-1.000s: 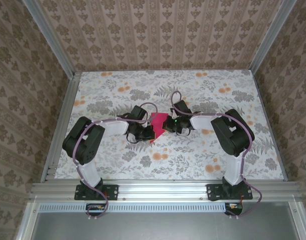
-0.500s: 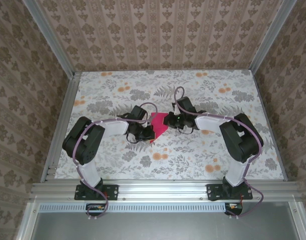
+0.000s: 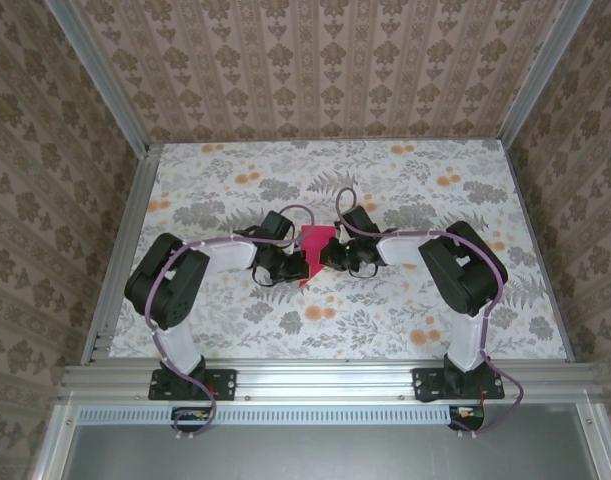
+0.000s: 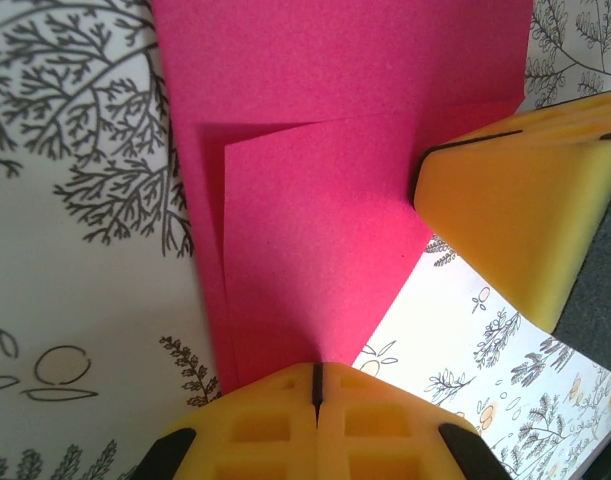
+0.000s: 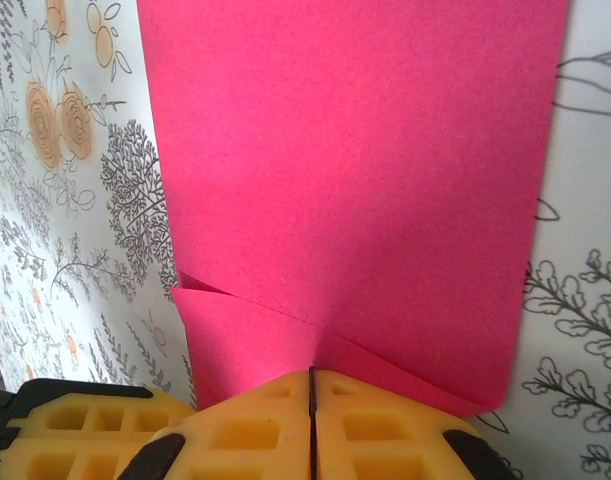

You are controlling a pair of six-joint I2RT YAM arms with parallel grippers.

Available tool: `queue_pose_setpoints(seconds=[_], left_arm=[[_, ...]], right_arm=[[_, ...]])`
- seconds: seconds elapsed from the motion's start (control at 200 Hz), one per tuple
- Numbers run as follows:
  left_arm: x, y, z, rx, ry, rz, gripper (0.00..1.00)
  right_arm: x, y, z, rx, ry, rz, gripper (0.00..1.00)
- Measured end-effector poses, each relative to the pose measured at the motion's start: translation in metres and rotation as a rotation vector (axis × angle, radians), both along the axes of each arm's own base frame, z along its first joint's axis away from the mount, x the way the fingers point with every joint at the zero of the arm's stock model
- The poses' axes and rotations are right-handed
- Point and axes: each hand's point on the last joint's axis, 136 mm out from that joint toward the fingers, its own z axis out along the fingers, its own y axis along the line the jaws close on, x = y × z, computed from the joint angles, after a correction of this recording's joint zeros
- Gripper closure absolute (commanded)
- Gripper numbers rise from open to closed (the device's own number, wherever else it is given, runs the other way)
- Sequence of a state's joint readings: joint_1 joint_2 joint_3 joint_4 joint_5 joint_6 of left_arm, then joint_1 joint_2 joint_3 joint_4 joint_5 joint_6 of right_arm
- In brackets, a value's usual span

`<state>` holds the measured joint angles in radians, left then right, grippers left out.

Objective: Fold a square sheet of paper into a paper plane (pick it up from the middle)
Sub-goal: Third fold the triangle at the center of the table.

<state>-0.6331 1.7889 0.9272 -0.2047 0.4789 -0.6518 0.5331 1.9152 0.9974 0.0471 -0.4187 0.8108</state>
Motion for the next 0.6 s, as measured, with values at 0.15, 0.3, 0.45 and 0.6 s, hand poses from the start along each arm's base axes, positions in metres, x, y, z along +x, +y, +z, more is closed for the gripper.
queue_pose_setpoints(seconds=[0.15, 0.3, 0.45, 0.6], left_arm=[[-0.003, 0.002, 0.000, -0.002, 0.002, -0.002, 0.99], [-0.010, 0.006, 0.000, 0.000, 0.003, -0.009, 0.99], [-0.012, 0.006, 0.000, 0.001, -0.006, -0.031, 0.99], [-0.014, 0.006, 0.000, 0.005, -0.012, -0.050, 0.99]], right_arm=[[0.001, 0.000, -0.001, -0.012, 0.011, -0.003, 0.90], [0.001, 0.001, -0.001, -0.016, 0.020, -0.004, 0.90], [0.001, 0.001, -0.001, -0.020, 0.027, -0.004, 0.90], [0.001, 0.001, -0.001, -0.022, 0.030, -0.004, 0.90]])
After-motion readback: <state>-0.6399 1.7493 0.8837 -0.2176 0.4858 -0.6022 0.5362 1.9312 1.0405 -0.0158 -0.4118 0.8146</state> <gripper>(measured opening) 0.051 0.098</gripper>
